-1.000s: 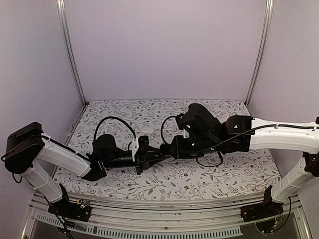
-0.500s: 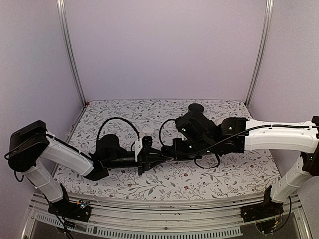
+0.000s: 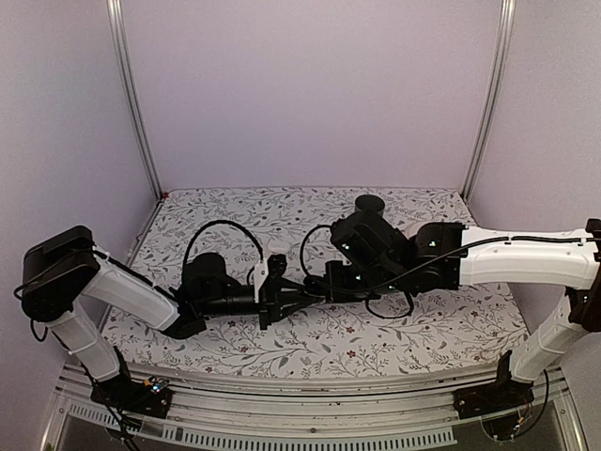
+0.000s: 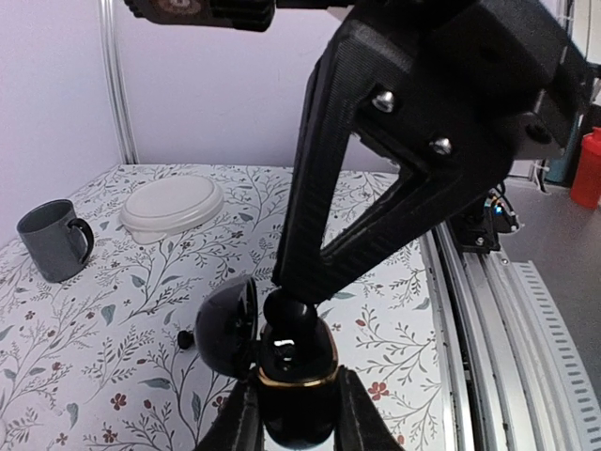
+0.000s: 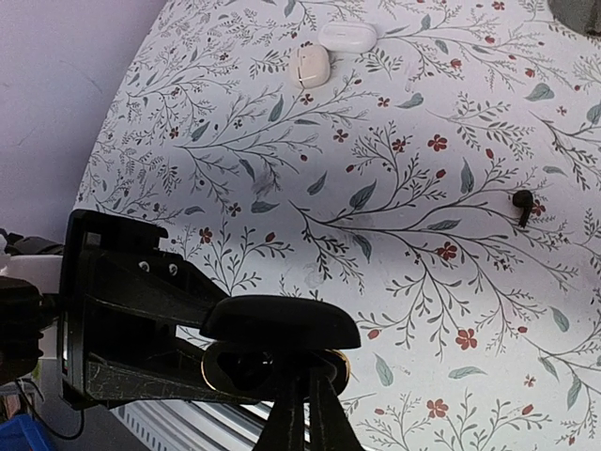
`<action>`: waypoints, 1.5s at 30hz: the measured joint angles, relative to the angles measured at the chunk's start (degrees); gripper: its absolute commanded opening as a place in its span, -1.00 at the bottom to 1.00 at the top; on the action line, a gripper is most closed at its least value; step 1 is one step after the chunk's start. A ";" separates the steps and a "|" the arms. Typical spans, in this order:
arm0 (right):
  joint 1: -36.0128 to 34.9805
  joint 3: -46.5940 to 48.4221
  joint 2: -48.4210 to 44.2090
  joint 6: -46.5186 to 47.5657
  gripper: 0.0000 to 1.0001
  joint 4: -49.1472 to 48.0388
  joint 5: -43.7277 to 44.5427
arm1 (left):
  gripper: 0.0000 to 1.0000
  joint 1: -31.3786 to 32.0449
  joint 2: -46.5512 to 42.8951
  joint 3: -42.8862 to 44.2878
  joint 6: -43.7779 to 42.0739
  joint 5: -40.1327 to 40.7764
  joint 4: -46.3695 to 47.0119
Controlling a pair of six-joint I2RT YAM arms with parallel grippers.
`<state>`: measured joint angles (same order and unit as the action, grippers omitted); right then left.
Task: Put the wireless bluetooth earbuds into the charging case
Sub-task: Adjust the left earbud in the right side groove of the charging case.
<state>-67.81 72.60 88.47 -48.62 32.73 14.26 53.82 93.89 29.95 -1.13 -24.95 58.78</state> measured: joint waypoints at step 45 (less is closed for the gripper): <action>-0.09 -5.09 -1.75 -3.72 -0.77 -10.08 -0.33 | -1.00 -0.20 1.42 -2.82 7.21 -2.27 11.08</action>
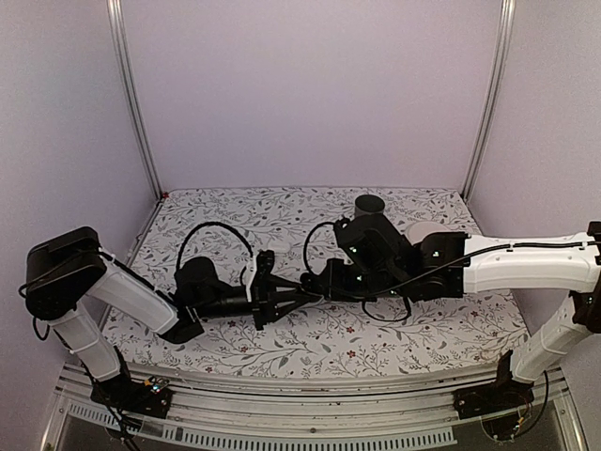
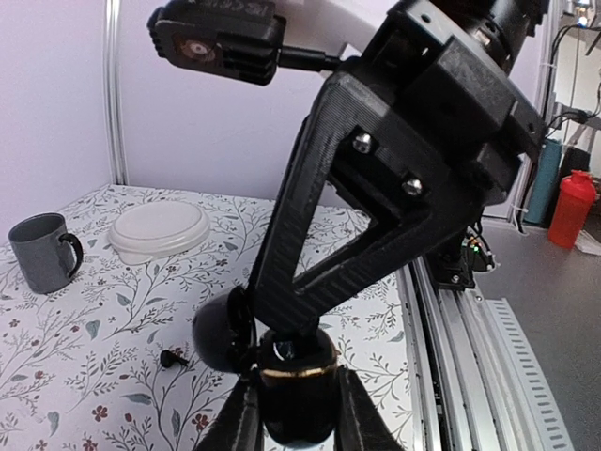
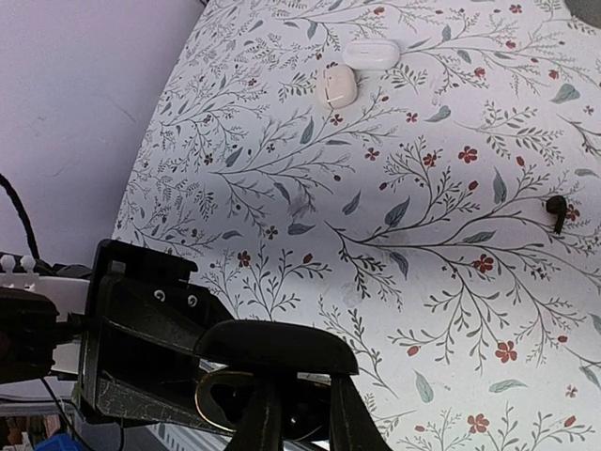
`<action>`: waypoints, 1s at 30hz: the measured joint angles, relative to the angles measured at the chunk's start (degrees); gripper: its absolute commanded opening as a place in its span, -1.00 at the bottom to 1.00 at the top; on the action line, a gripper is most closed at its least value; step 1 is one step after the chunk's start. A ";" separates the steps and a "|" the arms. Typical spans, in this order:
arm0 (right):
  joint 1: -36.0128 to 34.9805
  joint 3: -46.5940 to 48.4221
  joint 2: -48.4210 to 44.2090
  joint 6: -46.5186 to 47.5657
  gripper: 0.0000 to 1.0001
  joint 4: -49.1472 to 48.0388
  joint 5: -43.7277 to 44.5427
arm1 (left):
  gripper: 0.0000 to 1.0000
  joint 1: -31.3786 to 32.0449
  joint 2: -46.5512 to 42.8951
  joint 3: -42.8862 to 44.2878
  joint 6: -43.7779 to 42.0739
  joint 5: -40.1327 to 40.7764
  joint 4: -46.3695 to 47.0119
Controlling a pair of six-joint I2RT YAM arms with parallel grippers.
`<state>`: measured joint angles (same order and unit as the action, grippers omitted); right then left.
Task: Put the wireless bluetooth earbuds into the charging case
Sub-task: Adjust the left earbud in the right side groove of the charging case.
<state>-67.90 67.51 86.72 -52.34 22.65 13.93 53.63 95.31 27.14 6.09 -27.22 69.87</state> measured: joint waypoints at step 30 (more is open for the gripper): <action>2.60 -2.36 -7.23 -0.96 -0.49 -0.11 -4.28 | -1.00 -0.26 0.98 -4.63 -10.93 5.73 16.20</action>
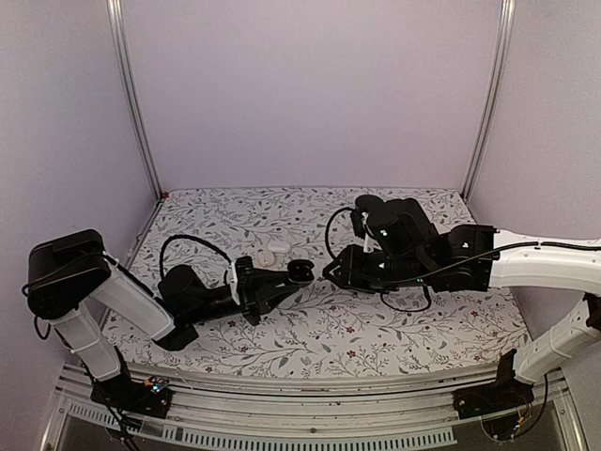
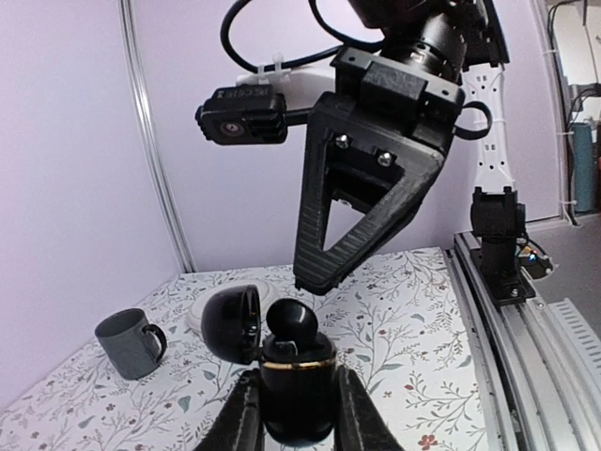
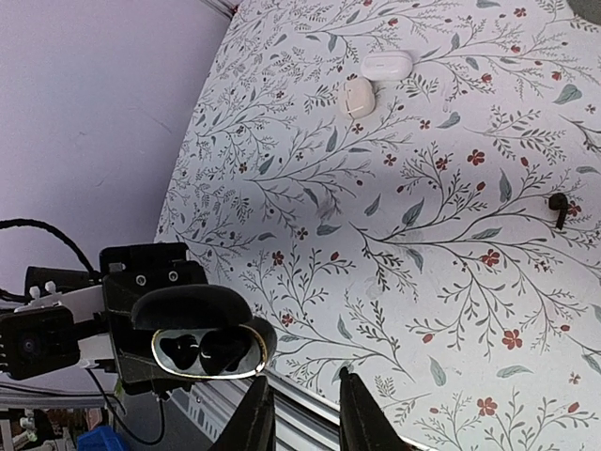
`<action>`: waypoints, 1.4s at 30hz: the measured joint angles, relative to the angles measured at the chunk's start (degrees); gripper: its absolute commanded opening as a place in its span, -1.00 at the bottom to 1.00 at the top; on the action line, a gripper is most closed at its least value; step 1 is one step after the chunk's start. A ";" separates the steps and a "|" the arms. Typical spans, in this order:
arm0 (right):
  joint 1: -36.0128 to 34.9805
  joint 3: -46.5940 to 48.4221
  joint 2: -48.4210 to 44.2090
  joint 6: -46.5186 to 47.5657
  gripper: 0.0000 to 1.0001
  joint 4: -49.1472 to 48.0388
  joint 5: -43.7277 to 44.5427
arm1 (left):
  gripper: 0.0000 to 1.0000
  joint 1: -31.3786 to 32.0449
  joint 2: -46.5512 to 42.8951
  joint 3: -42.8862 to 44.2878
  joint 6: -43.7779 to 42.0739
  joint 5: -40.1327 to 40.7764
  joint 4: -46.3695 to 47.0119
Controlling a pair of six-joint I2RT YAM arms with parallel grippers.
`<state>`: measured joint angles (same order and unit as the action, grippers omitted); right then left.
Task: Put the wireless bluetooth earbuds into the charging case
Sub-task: Adjust the left earbud in the right side groove of the charging case, then pick up the left earbud from the right side groove of the charging case.
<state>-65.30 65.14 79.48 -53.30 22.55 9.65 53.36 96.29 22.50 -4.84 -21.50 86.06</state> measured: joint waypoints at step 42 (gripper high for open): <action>4.31 -4.37 -1.66 -7.41 -0.44 -16.20 -14.47 | -1.00 4.98 -4.96 2.10 -27.15 12.94 -7.15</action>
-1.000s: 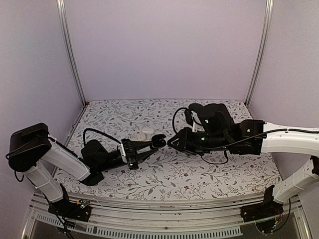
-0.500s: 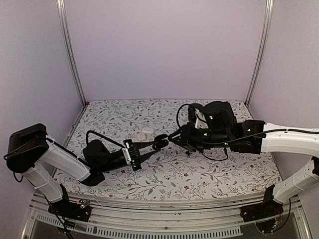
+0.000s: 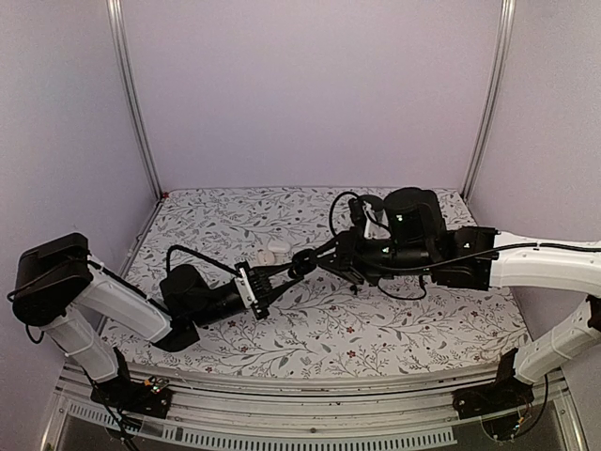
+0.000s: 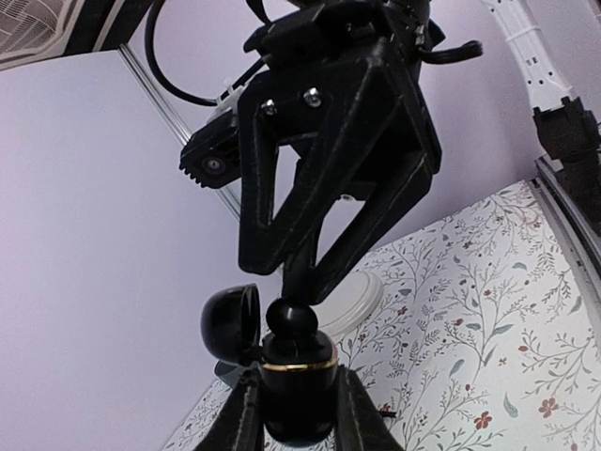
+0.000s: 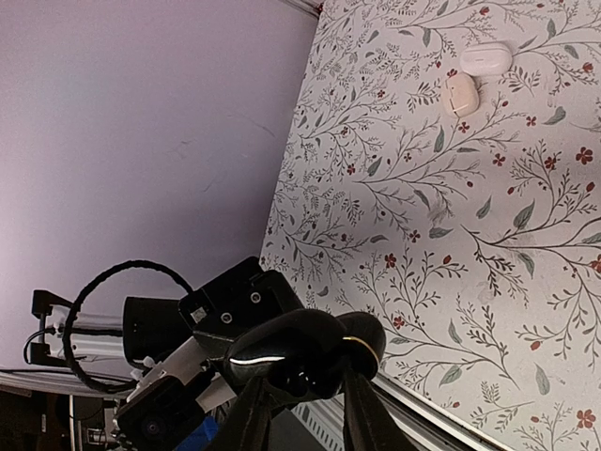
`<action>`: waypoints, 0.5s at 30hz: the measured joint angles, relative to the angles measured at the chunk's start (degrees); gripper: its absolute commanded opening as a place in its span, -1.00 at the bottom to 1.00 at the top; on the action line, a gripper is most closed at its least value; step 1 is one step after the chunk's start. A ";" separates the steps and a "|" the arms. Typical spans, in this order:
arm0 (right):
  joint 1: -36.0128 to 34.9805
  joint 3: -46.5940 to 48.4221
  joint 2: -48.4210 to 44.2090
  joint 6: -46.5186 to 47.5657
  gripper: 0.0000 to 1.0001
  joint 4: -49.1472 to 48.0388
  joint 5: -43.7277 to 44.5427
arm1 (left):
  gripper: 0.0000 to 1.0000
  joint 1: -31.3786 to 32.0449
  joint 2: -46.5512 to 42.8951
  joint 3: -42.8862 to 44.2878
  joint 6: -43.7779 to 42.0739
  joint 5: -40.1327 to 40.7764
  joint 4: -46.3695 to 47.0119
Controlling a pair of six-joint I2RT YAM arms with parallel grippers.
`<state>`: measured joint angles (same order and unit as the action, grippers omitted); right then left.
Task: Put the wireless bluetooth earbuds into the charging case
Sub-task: Pick up the left earbud from the right side groove of the charging case.
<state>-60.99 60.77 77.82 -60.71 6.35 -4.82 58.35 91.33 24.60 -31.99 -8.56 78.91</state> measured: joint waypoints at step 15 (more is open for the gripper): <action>0.00 -1.92 0.55 -1.05 -0.46 -0.83 -0.07 | -1.00 0.81 0.09 0.17 0.85 0.48 0.00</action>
<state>-60.99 58.85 78.37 -61.76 5.52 -4.89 59.16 91.42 24.77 -31.14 -8.08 78.91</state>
